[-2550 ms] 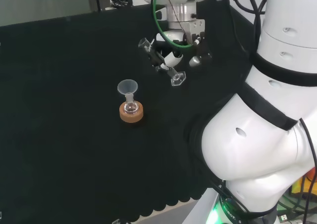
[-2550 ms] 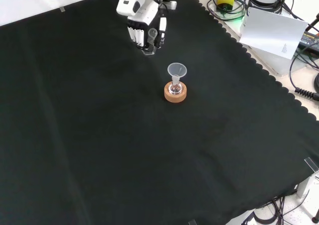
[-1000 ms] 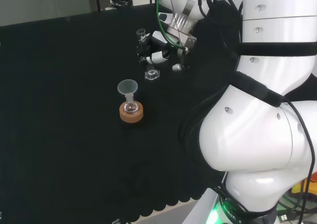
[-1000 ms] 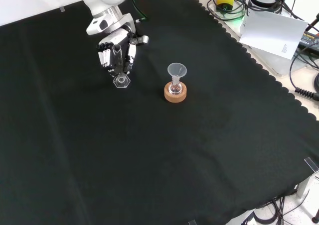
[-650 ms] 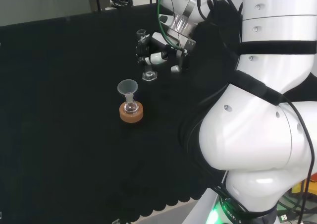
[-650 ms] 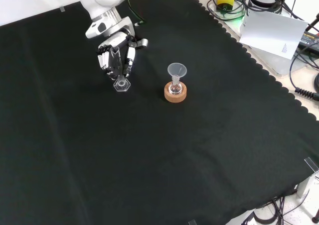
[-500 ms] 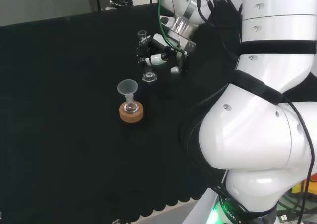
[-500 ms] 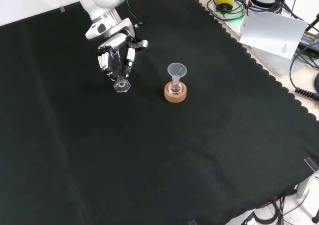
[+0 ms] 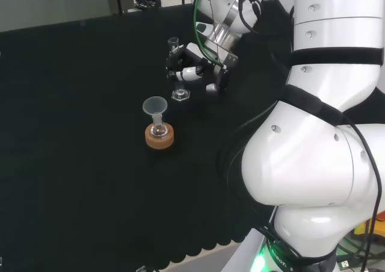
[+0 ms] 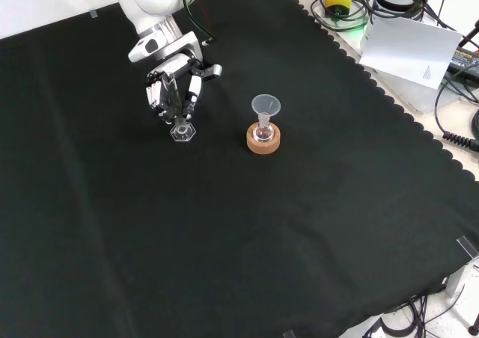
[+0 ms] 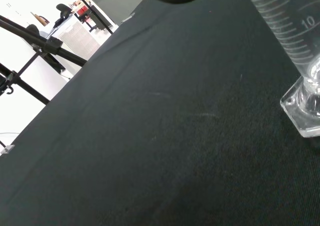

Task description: Put the graduated cylinder back on the table.

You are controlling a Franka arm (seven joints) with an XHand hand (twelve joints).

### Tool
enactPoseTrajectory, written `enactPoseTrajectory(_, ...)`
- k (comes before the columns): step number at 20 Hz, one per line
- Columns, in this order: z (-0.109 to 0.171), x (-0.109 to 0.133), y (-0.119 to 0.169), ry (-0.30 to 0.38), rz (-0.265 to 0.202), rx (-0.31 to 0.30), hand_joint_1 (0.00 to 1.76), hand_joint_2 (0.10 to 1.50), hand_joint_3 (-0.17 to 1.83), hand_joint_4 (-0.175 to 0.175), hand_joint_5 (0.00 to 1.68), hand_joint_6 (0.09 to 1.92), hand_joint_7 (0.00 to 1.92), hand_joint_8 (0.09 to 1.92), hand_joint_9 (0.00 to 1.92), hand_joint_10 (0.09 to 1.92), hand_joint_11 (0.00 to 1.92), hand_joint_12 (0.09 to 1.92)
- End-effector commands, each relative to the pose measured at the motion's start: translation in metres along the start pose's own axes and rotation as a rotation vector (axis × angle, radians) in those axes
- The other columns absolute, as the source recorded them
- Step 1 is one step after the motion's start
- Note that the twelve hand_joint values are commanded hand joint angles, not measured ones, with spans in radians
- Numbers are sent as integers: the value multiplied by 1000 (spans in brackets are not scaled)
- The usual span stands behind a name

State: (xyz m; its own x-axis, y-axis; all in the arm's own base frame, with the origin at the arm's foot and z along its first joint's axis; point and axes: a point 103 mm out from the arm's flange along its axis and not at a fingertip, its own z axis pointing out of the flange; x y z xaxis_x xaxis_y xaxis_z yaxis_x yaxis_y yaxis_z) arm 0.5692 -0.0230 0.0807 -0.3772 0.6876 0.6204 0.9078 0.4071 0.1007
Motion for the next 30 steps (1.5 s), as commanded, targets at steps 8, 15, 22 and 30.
enactPoseTrajectory(8,4,-11,-9,115,25,31,1127,1146,-148,-60,800,786,691,643,1129,87,684,1188)
enactPoseTrajectory(15,-5,-16,-15,130,24,16,1026,1087,-175,-62,656,687,589,634,1033,87,577,1235)
enactPoseTrajectory(22,-11,-11,-13,138,20,21,899,990,-175,-75,432,542,464,663,922,87,481,1291)
enactPoseTrajectory(30,-40,-3,-31,94,45,-5,752,898,-175,-74,311,247,162,692,649,87,216,1408)
